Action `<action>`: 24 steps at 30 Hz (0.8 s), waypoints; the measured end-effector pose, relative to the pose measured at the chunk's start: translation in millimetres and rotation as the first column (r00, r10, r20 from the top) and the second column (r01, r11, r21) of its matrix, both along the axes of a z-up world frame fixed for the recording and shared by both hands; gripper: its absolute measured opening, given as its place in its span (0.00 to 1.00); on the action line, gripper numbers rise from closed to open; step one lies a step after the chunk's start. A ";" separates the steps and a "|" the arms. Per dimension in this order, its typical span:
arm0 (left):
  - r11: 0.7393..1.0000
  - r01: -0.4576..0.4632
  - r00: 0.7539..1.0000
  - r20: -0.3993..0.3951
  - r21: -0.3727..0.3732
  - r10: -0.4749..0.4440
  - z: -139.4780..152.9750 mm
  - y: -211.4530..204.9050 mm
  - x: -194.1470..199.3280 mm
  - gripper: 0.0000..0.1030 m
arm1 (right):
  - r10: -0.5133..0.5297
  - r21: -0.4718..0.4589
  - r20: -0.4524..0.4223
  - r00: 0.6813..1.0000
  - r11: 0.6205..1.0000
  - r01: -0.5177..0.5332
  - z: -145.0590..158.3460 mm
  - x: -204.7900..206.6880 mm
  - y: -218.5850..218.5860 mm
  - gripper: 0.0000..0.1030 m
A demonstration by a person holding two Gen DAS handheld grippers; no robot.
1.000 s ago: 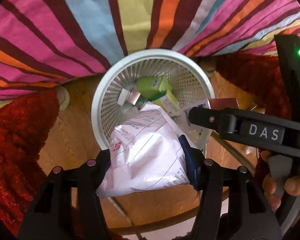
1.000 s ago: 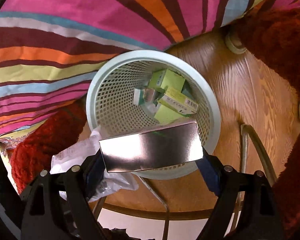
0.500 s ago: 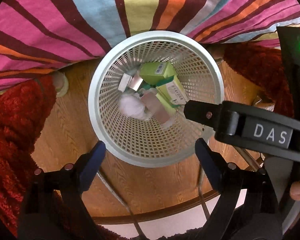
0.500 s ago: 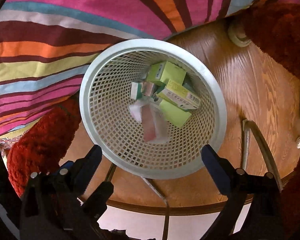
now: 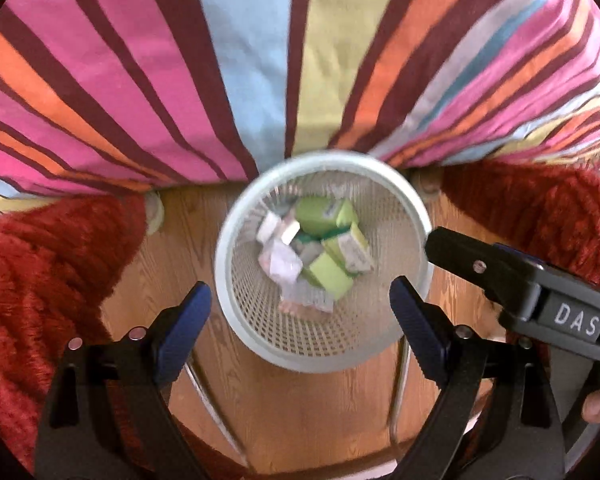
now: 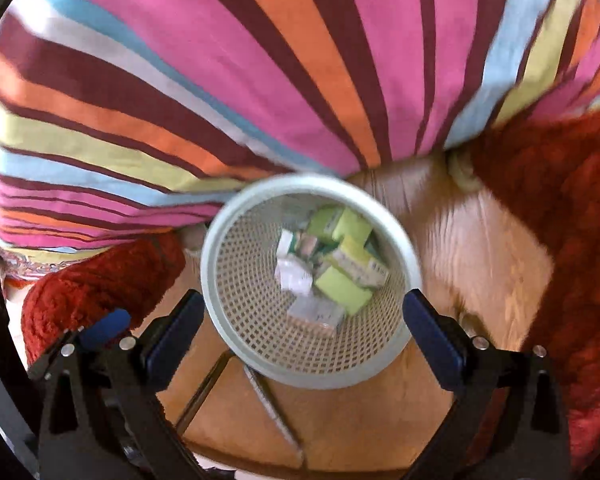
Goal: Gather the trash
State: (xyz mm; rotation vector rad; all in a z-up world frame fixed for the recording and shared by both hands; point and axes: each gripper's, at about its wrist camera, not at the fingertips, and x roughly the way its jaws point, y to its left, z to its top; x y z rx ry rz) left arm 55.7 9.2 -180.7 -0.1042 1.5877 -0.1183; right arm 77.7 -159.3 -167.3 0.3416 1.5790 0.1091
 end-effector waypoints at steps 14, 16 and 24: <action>0.993 -0.059 0.940 0.340 0.100 0.021 92.5 17.3 6.0 0.86 | 0.108 -0.127 0.415 0.903 0.990 -0.060 100.7 3.0 3.1 0.92; 0.992 -0.069 0.926 0.376 0.102 0.026 105.0 18.4 7.9 0.86 | 0.105 -0.142 0.459 0.882 0.989 -0.044 114.7 2.4 1.4 0.92; 0.990 -0.096 0.869 0.494 0.104 0.032 149.1 20.7 14.3 0.86 | 0.088 -0.174 0.589 0.803 0.985 0.020 154.8 -0.6 -3.0 0.92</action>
